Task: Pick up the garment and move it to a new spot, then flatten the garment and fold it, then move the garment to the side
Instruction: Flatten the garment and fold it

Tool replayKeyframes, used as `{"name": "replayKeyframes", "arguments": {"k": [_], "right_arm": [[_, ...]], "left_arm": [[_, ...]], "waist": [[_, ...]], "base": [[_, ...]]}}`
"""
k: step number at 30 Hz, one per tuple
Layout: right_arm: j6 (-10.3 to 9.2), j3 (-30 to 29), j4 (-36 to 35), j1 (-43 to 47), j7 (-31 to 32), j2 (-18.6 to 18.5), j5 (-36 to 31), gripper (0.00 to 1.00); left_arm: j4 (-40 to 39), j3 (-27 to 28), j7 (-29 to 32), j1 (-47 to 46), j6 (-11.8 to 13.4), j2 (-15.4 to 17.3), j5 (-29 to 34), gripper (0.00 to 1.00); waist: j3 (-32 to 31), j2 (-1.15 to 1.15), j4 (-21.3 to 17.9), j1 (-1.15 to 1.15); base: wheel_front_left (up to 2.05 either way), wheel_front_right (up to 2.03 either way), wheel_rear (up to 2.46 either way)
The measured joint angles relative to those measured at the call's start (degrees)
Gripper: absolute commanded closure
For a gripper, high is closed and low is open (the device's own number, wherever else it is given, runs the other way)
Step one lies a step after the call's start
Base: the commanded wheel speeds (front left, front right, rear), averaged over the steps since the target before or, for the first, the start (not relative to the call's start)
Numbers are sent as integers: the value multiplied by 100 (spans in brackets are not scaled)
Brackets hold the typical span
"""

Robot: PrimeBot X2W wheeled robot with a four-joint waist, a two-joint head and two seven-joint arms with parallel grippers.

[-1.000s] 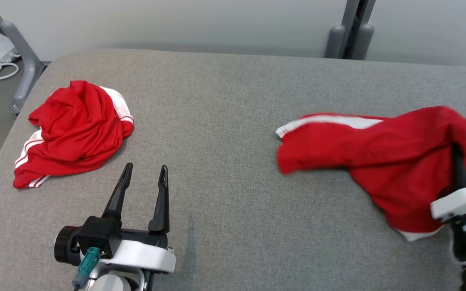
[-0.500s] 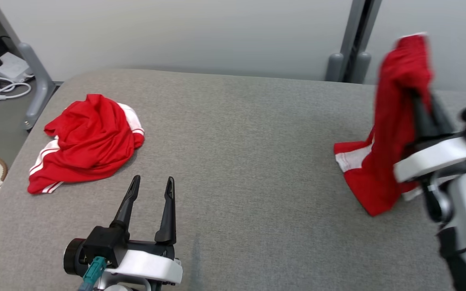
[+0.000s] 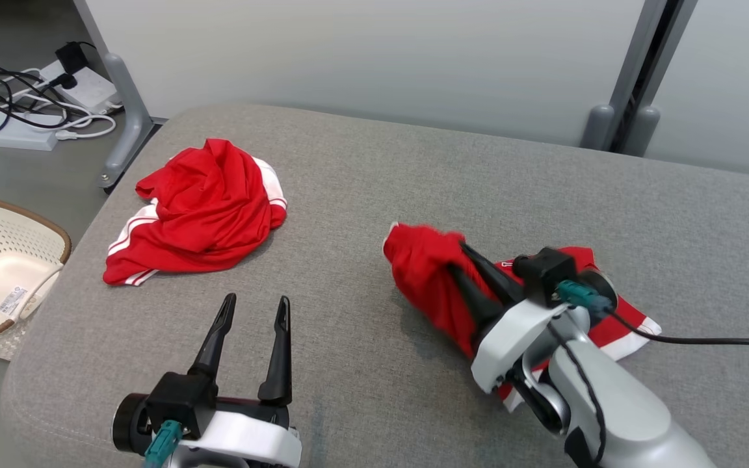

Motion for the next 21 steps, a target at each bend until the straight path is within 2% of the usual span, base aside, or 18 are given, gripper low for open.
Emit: {"name": "replayKeyframes", "arguments": {"k": [1, 2, 9, 14, 18, 21], "right_arm": [[0, 0, 0, 0, 0, 0, 0, 0], [-1, 276, 304, -28, 98, -2, 103, 0], [0, 765, 646, -221, 137, 48, 501, 0], [0, 783, 653, -392, 66, 5, 567, 0], [0, 445, 438, -430, 24, -247, 499, 0], [-1, -201, -198, -364, -7, -465, 279, 0]], "left_arm": [[0, 0, 0, 0, 0, 0, 0, 0], [19, 0, 0, 40, 8, 0, -1, 0], [15, 76, -1, 97, 54, 1, -26, 0], [-35, 141, 0, 98, 67, -1, -71, 0], [-68, 218, 0, 86, 68, -2, -76, 0], [-92, 282, 0, 68, 66, -1, -73, 0]], "waist": [[0, 0, 0, 0], [-40, 0, 40, 0], [-111, 0, -13, 0], [-110, 0, -218, 0], [-93, 0, -440, 0], [-64, 0, -612, 0]], "base": [[0, 0, 0], [0, 0, 0], [0, 0, 0], [0, 0, 0], [0, 0, 0], [0, 0, 0]]}}
